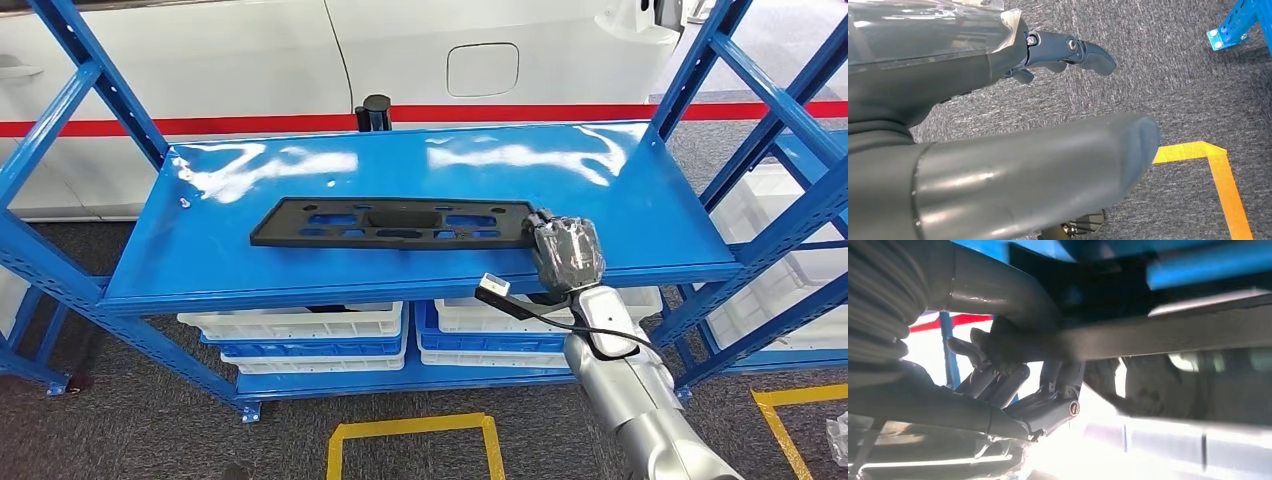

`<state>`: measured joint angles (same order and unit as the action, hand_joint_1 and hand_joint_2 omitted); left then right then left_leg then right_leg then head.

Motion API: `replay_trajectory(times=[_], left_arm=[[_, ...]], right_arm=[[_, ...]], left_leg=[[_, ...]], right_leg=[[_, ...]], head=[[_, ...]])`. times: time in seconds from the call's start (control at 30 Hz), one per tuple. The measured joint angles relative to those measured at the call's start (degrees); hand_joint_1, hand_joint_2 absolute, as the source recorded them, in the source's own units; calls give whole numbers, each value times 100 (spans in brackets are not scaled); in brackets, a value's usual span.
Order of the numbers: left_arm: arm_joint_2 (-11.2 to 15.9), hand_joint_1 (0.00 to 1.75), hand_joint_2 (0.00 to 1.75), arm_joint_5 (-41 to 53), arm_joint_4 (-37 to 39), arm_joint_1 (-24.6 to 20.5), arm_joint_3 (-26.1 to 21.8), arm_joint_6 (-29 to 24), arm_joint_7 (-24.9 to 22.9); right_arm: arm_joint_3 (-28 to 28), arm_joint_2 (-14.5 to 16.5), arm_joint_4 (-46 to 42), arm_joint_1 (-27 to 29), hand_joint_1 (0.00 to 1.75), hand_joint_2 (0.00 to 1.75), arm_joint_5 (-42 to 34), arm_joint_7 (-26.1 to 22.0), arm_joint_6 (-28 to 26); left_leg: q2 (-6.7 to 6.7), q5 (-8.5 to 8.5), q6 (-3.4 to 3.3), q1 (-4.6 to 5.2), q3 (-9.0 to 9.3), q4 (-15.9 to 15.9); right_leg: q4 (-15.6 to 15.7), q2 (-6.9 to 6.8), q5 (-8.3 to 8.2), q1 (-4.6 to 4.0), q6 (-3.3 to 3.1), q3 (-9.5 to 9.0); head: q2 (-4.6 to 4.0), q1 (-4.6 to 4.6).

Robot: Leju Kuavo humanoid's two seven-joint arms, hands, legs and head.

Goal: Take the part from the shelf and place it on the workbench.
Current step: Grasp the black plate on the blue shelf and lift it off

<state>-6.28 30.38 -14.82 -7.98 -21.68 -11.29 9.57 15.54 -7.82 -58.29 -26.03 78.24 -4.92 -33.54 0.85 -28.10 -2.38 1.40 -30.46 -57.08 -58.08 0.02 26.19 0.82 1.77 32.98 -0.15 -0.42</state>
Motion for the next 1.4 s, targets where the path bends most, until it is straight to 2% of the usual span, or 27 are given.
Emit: replay_trajectory(times=[0.07, 0.17, 0.3, 0.4, 0.5, 0.77, 0.9, 1.07, 1.13, 1.2, 1.27, 1.4], left_arm=[[-3, 0, 0, -4, 0, 0, -2, -46, 13], [-7, 0, 0, -31, 0, 4, -20, -97, 54], [-8, 0, 0, -85, 0, 9, -80, -131, 121], [-9, 0, 0, -130, 0, 10, -145, -145, 151], [-10, 0, 0, -168, 0, 17, -196, -161, 170], [-12, 0, 0, -293, 0, 22, -352, -172, 270], [-12, 0, 175, -318, 0, 22, -416, -180, 324], [-13, 0, 175, -334, 0, 23, -454, -196, 367], [-13, 0, 87, -336, 0, 23, -468, -204, 381], [-13, 0, 87, -337, 0, 23, -478, -207, 392], [-13, 0, 175, -352, 0, 23, -494, -207, 415], [-14, 0, 175, -392, 0, 24, -549, -294, 459]], right_arm=[[-131, 58, -545, 151, 175, 175, -1022, -317, -76], [-328, 75, -1621, 274, 175, 175, -2557, -480, 391], [-483, 0, -2763, 372, 175, 175, -3437, -739, 631], [-546, -52, -3417, 388, 175, 175, -3738, -950, 557], [-574, -136, -3878, 364, 175, 175, -3683, -1078, 409], [-536, -305, -4425, 234, 175, 175, -3723, -1224, 238], [-514, -396, -4541, 178, 175, 175, -3725, -1253, 160], [-470, -462, -4609, 120, 175, 175, -3770, -1266, 111], [-454, -478, -4616, 106, 175, 175, -3778, -1271, 93], [-438, -491, -4617, 101, 175, 175, -3778, -1271, 81], [-419, -504, -4617, 92, 175, 175, -3778, -1271, 69], [-379, -546, -4616, 72, 175, 175, -3788, -1271, 23]], left_leg=[[1, 0, 0, 0, -7, 0], [1, 0, 0, 0, -14, 0], [0, 0, 0, 1, -18, 0], [0, -1, -1, 3, -18, 0], [1, -1, -1, 3, -19, 0], [1, 0, -1, 3, -17, 0], [0, 0, -1, 3, -18, 0], [0, 0, -1, 3, -19, 0], [0, 0, -1, 3, -19, 0], [0, 0, -1, 3, -19, 0], [0, 0, -1, 3, -18, 0], [0, 0, -1, 3, -18, 0]], right_leg=[[0, 0, 0, 1, 0, 7], [0, 0, 0, 2, 1, 14], [0, 0, 0, 3, 1, 18], [0, 0, 0, 5, 1, 19], [0, 0, 0, 5, 1, 18], [0, 0, 0, 6, 1, 15], [0, 0, 0, 5, 1, 16], [0, 0, 0, 5, 1, 16], [0, 0, 0, 6, 1, 16], [0, 0, 0, 6, 1, 16], [0, 0, 0, 6, 1, 16], [0, 0, 0, 6, 1, 16]], head=[[0, -1], [0, -1], [0, -1], [0, 0], [0, 0], [0, 0], [0, 0], [0, 0], [0, 0], [0, 0], [0, 0], [0, 0]])
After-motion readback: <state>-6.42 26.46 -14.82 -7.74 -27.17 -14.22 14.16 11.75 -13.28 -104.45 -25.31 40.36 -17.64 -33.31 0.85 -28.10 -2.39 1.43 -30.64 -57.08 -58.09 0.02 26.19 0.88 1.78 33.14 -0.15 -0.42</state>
